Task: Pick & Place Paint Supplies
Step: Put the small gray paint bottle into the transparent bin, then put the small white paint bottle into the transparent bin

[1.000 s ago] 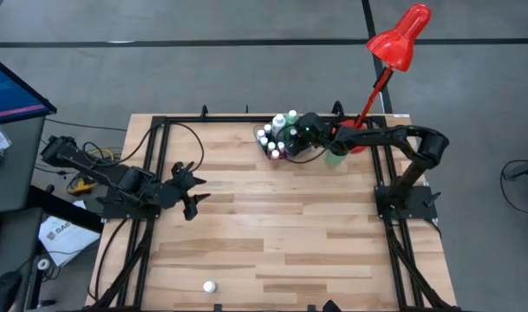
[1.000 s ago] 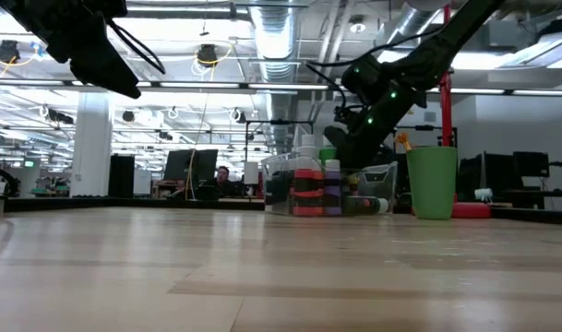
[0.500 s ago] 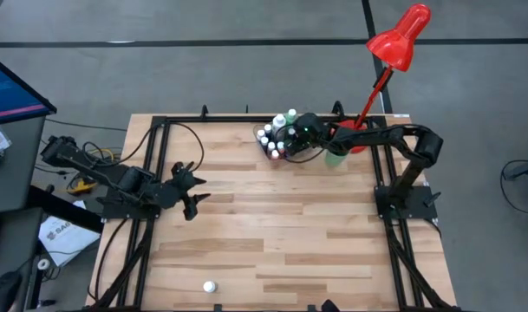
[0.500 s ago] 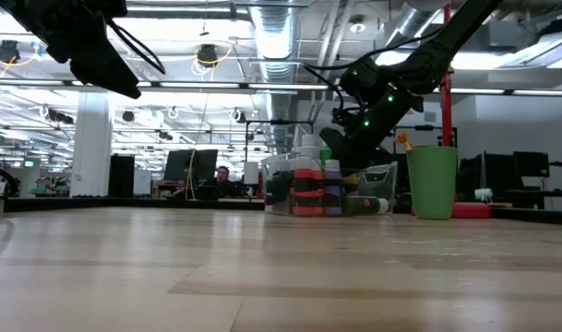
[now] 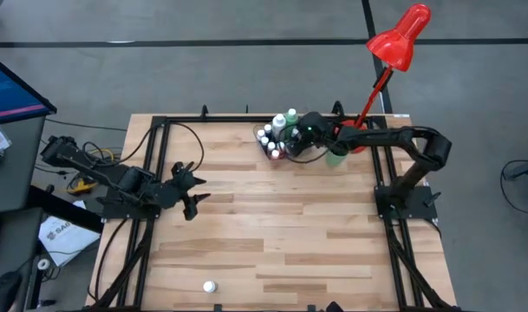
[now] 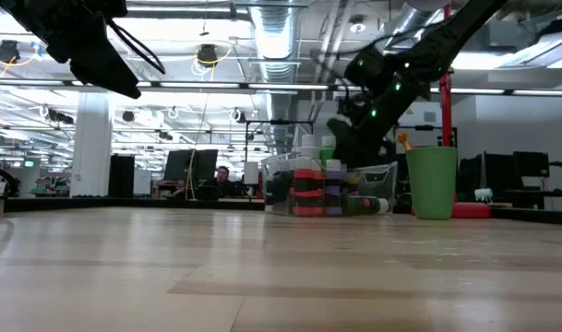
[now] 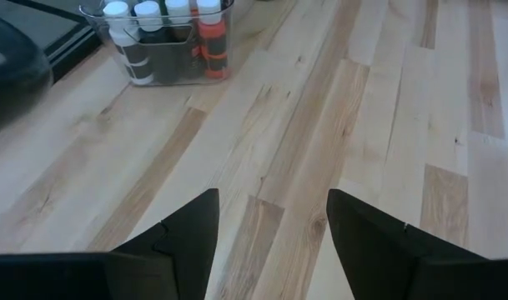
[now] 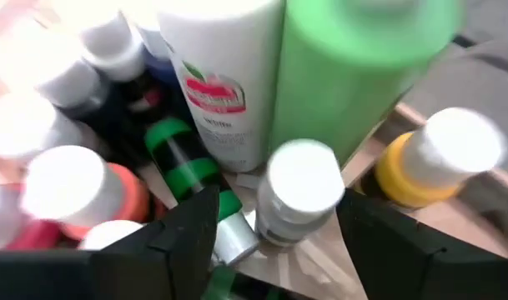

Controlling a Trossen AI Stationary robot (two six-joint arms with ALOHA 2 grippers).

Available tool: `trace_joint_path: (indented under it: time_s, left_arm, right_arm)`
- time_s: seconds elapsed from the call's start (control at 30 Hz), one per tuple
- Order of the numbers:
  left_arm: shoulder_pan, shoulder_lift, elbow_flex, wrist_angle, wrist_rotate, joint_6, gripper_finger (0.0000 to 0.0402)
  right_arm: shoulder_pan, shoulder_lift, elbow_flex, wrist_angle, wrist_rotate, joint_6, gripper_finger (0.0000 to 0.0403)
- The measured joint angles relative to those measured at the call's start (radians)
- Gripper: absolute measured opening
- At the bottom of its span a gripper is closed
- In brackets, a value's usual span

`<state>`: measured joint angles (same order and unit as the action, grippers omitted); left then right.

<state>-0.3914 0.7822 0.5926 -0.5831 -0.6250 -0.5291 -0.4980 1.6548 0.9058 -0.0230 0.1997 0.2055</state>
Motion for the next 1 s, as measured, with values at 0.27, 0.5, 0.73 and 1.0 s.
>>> trace_joint_path:
  time_s: [0.27, 0.5, 0.73, 1.0]
  left_arm:
    - [0.000, 0.000, 0.000, 0.001, 0.000, 0.000, 0.0209]
    - [0.000, 0.000, 0.000, 0.001, 0.000, 0.000, 0.0209]
    - [0.000, 0.000, 0.000, 0.001, 0.000, 0.000, 0.0209]
    - [0.000, 0.000, 0.000, 0.002, 0.000, 0.000, 0.0209]
  right_arm:
    - [0.007, -0.200, 0.000, -0.084, -0.003, -0.044, 0.0239]
    - [0.187, -0.313, 0.003, -0.032, -0.156, 0.004, 0.0239]
    - [0.529, -0.199, 0.017, 0.159, -0.156, 0.005, 0.0240]
    - [0.769, 0.123, 0.291, 0.210, -0.150, -0.029, 0.0240]
